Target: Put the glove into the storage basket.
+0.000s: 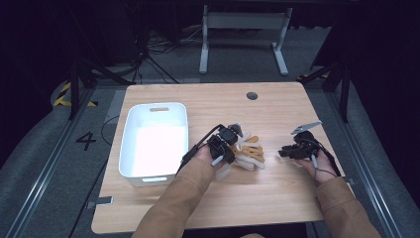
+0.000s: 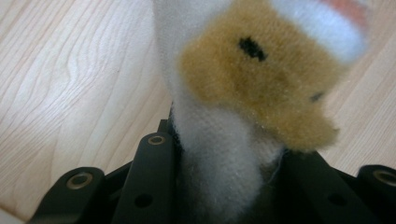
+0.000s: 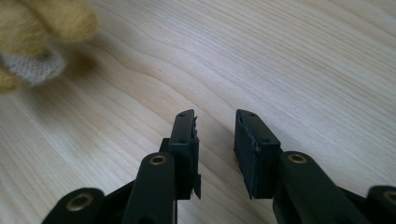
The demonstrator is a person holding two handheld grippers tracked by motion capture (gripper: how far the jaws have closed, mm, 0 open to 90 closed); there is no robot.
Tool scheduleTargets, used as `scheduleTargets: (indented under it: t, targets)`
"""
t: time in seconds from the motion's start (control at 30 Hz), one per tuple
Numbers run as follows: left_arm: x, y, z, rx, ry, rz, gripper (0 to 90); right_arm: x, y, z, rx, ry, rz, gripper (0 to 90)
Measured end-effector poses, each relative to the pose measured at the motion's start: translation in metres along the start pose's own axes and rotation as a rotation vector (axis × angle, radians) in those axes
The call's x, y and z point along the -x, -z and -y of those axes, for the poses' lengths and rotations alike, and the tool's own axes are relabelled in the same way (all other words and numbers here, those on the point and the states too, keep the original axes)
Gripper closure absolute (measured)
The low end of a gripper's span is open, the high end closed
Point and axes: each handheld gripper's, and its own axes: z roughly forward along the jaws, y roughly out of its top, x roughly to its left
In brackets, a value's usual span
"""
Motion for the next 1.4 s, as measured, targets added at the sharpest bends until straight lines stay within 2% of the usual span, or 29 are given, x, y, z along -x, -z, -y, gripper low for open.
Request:
scheduleTargets:
  t: [0.1,0.2,0.33,0.5,0.6,0.73,1.0,1.17,1.33,1.4]
  targets:
    - [-0.004,0.003,0.0,0.01,0.016,-0.012,71.3,-0.006,0.001,-0.003,0.005,0.01,-0.002,68.9]
    - [-0.011,0.007,0.002,0.03,0.048,-0.012,71.3,-0.011,0.007,-0.007,0.014,0.025,0.01,69.0]
    - [-0.022,0.014,0.005,0.051,0.079,-0.034,71.1,-0.011,0.014,-0.01,0.045,0.008,0.0,69.0]
    - [-0.036,0.021,0.007,0.086,0.17,-0.042,70.5,-0.01,0.015,-0.01,0.052,0.002,0.0,70.3]
    - [-0.042,0.025,0.007,0.095,0.206,-0.047,70.5,-0.01,0.017,-0.01,0.056,0.002,-0.001,70.4]
    - [-0.046,0.03,0.008,0.105,0.266,-0.042,70.4,-0.015,0.014,-0.011,0.043,0.015,-0.008,70.4]
    - [-0.057,0.04,0.012,0.101,0.32,-0.068,70.6,-0.018,0.01,-0.012,0.019,0.025,-0.006,71.6]
    - [-0.057,0.046,0.013,0.116,0.369,-0.093,70.7,-0.018,0.007,-0.017,0.017,0.028,-0.011,72.1]
    - [-0.056,0.053,0.014,0.134,0.4,-0.097,70.8,-0.021,0.001,-0.024,0.011,0.047,-0.02,72.0]
    - [-0.057,0.056,0.013,0.132,0.425,-0.103,70.8,-0.022,-0.001,-0.027,0.008,0.052,-0.026,72.0]
